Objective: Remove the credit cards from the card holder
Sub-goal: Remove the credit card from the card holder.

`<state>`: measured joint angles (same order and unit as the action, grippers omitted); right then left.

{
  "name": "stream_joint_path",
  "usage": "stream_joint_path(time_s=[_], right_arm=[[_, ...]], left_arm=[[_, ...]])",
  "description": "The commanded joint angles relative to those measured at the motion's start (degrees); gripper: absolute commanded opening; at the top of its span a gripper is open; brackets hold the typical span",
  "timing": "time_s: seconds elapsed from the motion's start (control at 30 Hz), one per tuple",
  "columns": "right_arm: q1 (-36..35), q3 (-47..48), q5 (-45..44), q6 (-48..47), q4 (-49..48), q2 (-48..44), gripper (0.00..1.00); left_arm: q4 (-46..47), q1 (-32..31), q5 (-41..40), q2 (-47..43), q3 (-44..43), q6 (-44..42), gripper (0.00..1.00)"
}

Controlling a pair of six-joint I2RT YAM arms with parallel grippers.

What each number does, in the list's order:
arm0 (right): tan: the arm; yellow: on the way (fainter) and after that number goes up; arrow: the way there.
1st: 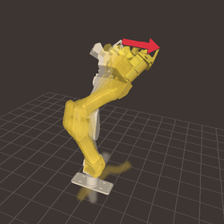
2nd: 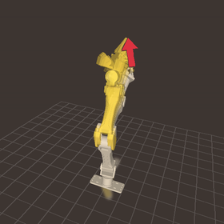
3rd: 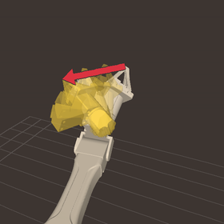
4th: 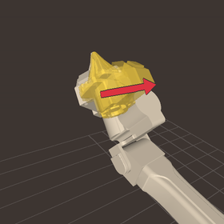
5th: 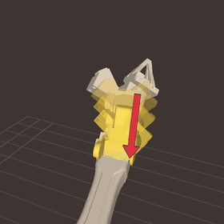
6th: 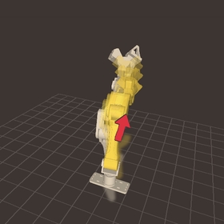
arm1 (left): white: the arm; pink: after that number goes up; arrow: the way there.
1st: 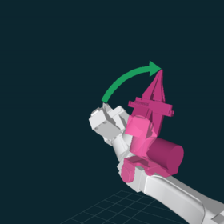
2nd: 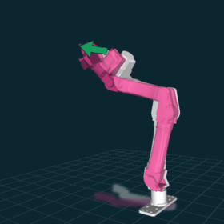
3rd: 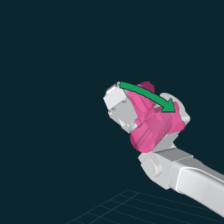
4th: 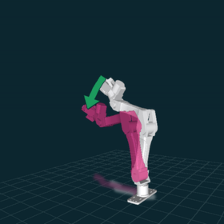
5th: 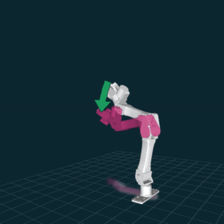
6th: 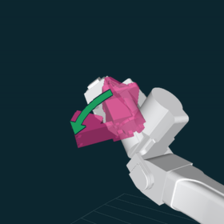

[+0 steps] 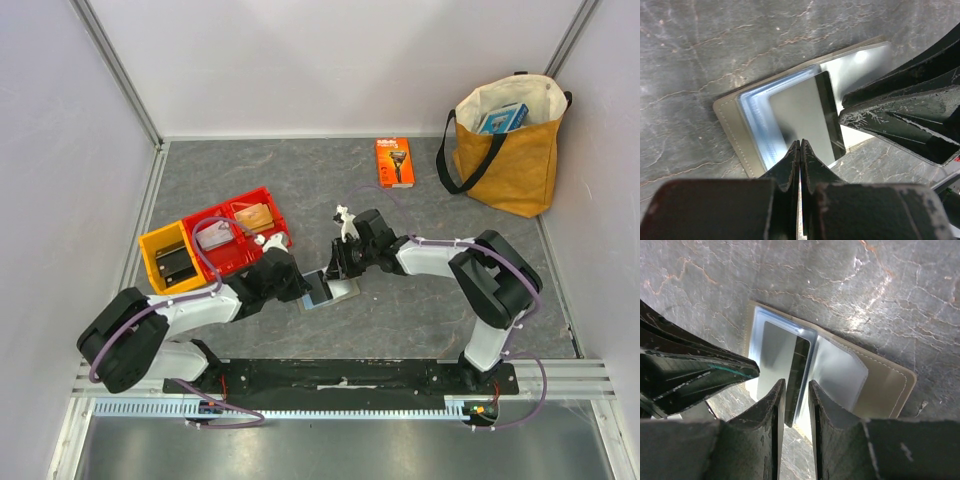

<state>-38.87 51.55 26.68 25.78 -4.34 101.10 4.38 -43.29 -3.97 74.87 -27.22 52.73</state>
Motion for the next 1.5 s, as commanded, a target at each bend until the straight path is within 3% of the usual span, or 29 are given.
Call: stream_joint_path(time_s=[0.0, 0.37, 0.6, 0.97, 1.17, 1.27, 1.47], right_arm=[[0.8, -1.4, 5.9, 2.2, -7.2, 2.3, 0.31], [2.5, -6.5, 13.5, 9.0, -21.1, 6.5, 0.2], [5.7, -9.4, 17.1, 11.0, -26.2, 6.1, 0.0], [11.4, -12.6, 19.8, 11.7, -28.1, 5.9, 0.0], [13.7, -14.0, 18.9, 12.3, -26.0, 1.4, 0.0], [14.4, -14.0, 17.5, 12.5, -23.4, -1.9, 0.0], [14.6, -13.8, 15.4, 16.5, -18.1, -9.0, 0.0]], left_arm=[[3.1, 0.8, -0.3, 0.1, 2.4, 3.3, 0.02], [2.4, 1.3, 0.6, 1.2, 5.2, 4.8, 0.02], [1.2, 1.5, 0.3, 1.6, 5.0, 4.6, 0.02], [-0.4, 1.9, 0.2, 1.2, 4.3, 3.4, 0.02], [-2.6, 1.9, -0.7, -3.3, 2.8, -0.5, 0.03], [-3.2, 1.5, -0.6, -6.9, 1.1, -5.0, 0.14], [-3.5, -4.2, -3.7, -12.6, -4.6, -20.6, 0.54]])
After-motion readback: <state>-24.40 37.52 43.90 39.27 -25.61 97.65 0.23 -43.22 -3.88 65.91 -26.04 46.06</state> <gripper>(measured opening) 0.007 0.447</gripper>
